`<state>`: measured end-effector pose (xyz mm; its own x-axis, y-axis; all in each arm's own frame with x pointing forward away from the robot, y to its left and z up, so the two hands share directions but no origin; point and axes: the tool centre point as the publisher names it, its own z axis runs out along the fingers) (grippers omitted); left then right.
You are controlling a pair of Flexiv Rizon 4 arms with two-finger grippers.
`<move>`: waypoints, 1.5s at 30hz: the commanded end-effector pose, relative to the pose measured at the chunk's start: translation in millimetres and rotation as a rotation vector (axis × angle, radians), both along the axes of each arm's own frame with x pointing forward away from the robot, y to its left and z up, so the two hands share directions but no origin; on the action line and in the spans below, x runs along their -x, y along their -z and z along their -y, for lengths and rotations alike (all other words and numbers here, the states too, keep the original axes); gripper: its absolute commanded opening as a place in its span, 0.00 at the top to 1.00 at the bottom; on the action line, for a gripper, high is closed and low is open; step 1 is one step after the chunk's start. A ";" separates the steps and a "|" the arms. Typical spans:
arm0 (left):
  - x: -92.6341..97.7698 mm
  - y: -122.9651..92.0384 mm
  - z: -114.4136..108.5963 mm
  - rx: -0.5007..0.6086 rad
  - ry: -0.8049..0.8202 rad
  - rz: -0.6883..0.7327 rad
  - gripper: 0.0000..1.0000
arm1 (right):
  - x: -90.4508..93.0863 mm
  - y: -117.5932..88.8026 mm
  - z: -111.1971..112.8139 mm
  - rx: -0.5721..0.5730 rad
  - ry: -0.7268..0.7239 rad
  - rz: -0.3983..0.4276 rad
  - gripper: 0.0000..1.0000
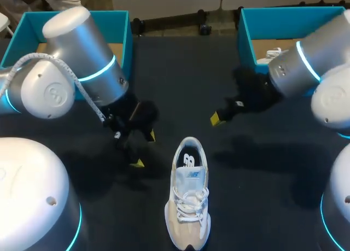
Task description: Take the shoe out of the shoebox, open the shoe tongue, remove and reinsert the insole, then place the shoe into the shoebox
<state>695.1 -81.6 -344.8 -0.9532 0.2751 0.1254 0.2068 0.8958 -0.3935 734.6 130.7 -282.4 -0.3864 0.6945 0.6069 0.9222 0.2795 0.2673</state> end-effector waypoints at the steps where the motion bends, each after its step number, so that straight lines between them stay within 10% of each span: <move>1: 0.4 -10.6 -24.0 0.009 0.067 0.007 0.00 | 7.1 -6.3 -4.5 0.177 0.021 -0.004 1.00; 6: -18.1 -23.6 -54.3 -0.032 0.216 -0.002 0.00 | 15.2 -10.1 -6.6 0.213 0.057 -0.003 1.00; 20: -18.1 -23.6 -54.3 -0.032 0.216 -0.002 0.00 | 15.2 -10.1 -6.6 0.213 0.057 -0.003 1.00; 45: -101.0 -77.0 -201.8 -0.014 0.663 0.130 0.00 | 52.5 -32.7 -93.9 0.553 0.412 0.031 1.00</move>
<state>793.4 115.3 -274.0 -0.6030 0.7973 0.0277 0.7501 0.5784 -0.3208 683.5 209.8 -244.9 -0.0683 0.9638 0.2576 0.9777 0.0133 0.2095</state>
